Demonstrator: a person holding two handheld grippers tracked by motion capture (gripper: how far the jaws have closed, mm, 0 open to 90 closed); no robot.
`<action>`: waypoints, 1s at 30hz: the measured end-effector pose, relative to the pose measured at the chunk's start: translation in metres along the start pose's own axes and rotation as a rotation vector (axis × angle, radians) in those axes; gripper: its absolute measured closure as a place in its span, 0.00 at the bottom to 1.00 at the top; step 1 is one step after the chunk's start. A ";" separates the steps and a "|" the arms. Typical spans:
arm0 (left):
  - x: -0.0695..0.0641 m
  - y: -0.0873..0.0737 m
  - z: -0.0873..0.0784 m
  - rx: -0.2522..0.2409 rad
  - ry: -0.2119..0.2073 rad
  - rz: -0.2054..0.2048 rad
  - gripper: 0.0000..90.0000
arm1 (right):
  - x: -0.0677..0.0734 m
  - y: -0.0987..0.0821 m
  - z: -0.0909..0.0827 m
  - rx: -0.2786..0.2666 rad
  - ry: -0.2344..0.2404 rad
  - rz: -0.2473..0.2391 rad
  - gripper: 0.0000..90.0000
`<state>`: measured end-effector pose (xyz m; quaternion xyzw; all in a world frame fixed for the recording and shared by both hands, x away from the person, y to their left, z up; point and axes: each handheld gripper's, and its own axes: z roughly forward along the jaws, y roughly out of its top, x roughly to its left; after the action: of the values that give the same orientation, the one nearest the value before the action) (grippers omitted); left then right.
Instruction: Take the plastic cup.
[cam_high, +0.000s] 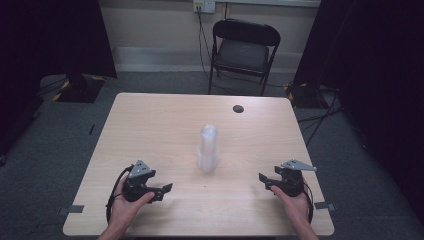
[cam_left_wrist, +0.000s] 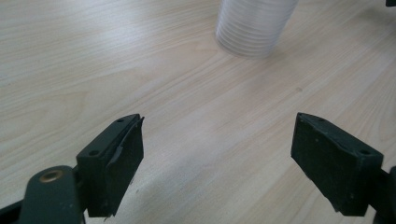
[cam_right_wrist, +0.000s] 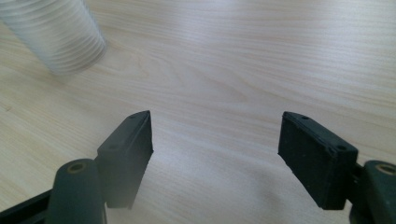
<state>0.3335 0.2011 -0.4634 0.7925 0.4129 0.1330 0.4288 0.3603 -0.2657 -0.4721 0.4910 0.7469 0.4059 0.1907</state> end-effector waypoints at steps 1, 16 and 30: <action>0.001 0.000 0.000 -0.008 0.003 -0.003 0.19 | 0.000 0.000 0.000 0.000 0.001 -0.003 0.29; -0.005 0.017 -0.003 -0.080 -0.050 0.016 0.24 | 0.004 -0.003 -0.004 -0.009 0.042 -0.012 0.36; -0.022 0.052 -0.007 -0.161 -0.092 0.063 0.24 | 0.015 -0.001 -0.010 -0.009 0.069 -0.021 0.38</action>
<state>0.3437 0.1729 -0.4145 0.7732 0.3555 0.1426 0.5054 0.3457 -0.2565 -0.4652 0.4681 0.7561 0.4241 0.1713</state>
